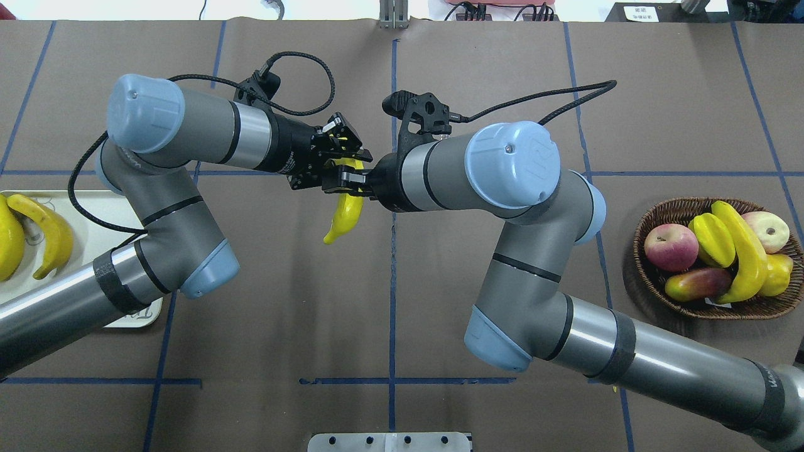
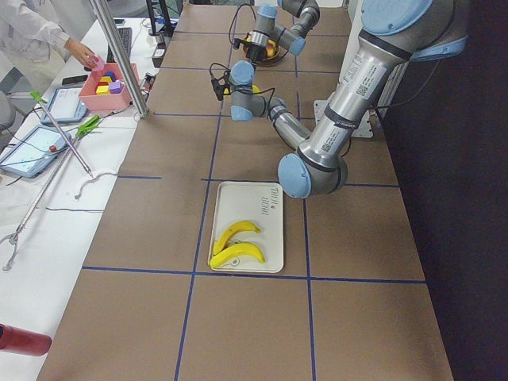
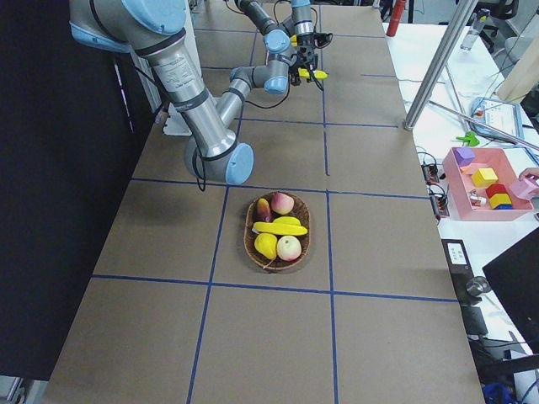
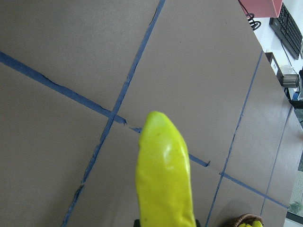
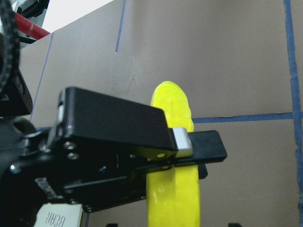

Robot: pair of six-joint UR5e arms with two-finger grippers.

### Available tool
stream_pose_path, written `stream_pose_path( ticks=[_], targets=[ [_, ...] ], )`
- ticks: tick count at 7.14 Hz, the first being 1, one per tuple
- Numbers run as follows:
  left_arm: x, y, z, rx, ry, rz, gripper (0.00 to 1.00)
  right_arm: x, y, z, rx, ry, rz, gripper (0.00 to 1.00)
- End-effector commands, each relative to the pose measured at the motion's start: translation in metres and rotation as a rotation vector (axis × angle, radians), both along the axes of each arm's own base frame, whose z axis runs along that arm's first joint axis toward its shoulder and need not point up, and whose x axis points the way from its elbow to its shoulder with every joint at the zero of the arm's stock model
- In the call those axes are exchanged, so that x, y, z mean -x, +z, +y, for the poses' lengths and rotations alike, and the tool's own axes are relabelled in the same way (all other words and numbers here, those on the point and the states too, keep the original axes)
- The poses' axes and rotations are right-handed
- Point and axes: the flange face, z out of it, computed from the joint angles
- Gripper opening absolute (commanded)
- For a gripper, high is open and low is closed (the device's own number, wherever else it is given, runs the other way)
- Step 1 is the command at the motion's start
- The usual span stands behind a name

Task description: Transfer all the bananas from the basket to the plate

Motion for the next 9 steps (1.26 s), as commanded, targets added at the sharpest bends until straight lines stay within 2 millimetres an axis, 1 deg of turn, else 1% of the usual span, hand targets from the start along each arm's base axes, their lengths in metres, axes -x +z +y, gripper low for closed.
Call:
stream_pose_path(
  ticks=[1,2,3,4,5,6,7,8,9],
  targets=[
    [0.006,0.02,-0.004,0.016,-0.019,-0.024,0.0,-0.016,0.0,-0.008,0.017,-0.029,0.01,0.99],
    [0.011,0.045,-0.006,0.03,-0.058,-0.054,0.0,-0.038,0.007,-0.019,0.043,-0.067,0.028,0.99],
    [0.025,0.081,-0.013,0.063,-0.082,-0.102,0.0,-0.055,0.027,-0.03,0.081,-0.106,0.058,0.99],
    [0.039,0.127,-0.012,0.09,-0.092,-0.164,0.0,-0.065,0.062,-0.04,0.077,-0.102,0.109,0.99],
    [0.064,0.169,-0.016,0.112,-0.108,-0.226,0.0,-0.078,0.099,-0.051,0.063,-0.102,0.184,0.99],
    [0.081,0.212,-0.015,0.115,-0.098,-0.332,0.0,-0.098,0.124,-0.07,0.098,-0.123,0.296,0.99],
    [0.098,0.245,-0.015,0.134,-0.083,-0.452,0.0,-0.113,0.13,-0.076,0.082,-0.14,0.382,0.99],
    [0.12,0.267,-0.025,0.17,-0.089,-0.539,0.0,-0.138,0.148,-0.075,0.069,-0.148,0.442,0.99],
    [0.145,0.295,-0.026,0.224,-0.106,-0.593,0.0,-0.148,0.159,-0.072,0.045,-0.167,0.477,0.99]
  ],
)
